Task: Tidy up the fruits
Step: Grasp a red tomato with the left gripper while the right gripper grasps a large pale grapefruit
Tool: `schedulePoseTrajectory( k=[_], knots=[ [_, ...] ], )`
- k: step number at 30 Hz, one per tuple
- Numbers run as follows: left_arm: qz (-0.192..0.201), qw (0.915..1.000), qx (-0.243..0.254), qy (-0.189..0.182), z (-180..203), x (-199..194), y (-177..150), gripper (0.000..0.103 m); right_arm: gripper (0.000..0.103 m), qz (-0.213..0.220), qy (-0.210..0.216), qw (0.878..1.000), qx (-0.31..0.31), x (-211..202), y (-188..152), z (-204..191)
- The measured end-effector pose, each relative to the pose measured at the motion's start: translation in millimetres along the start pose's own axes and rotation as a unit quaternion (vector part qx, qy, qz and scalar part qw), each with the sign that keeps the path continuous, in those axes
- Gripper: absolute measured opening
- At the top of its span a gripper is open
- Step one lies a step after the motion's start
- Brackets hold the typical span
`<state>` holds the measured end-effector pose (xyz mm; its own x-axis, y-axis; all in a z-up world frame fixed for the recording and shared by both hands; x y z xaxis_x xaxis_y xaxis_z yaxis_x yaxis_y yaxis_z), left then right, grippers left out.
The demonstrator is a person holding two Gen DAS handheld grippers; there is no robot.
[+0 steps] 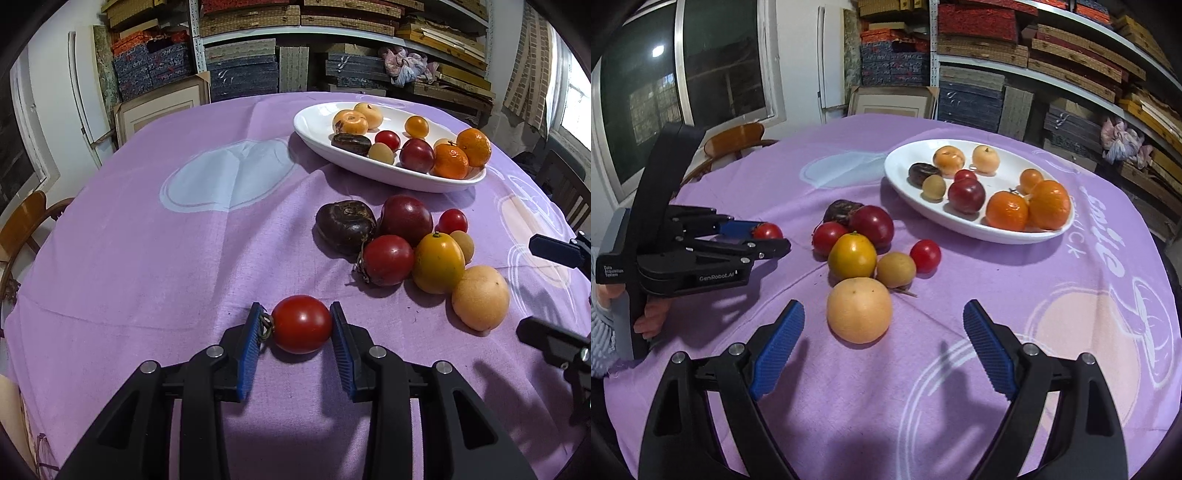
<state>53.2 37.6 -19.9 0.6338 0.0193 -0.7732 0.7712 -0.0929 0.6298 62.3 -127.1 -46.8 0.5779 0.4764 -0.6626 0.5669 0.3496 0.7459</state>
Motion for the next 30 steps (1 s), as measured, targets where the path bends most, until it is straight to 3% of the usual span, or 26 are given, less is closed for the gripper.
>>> schedulePoseTrajectory(
  k=[10,20,30],
  knots=[
    [-0.001,1.0000,-0.007,-0.001,-0.3,0.3,0.2,0.039,0.080,-0.045,-0.008,0.999,0.001,26.1,3.9,-11.7],
    [-0.001,1.0000,-0.008,-0.001,-0.2,0.9,1.1,0.039,0.046,-0.069,-0.001,0.998,-0.007,40.0,5.8,-18.9],
    [-0.001,0.9999,-0.010,-0.004,-0.6,0.8,1.1,0.039,0.044,-0.055,0.013,0.998,0.010,35.1,5.8,-10.3]
  ],
)
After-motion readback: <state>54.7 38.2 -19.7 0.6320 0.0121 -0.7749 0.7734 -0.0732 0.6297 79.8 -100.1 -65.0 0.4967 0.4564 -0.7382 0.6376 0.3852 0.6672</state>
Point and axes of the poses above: each gripper's, at about its wrist camera, not at the fingertips, and x roughly the way its jaws point, z to its right, y to its top, the point moved 1 cm from there along x, roughly the way its jaws point, and after that the axes turned 4 degrees about x, right-handed, at the moved point
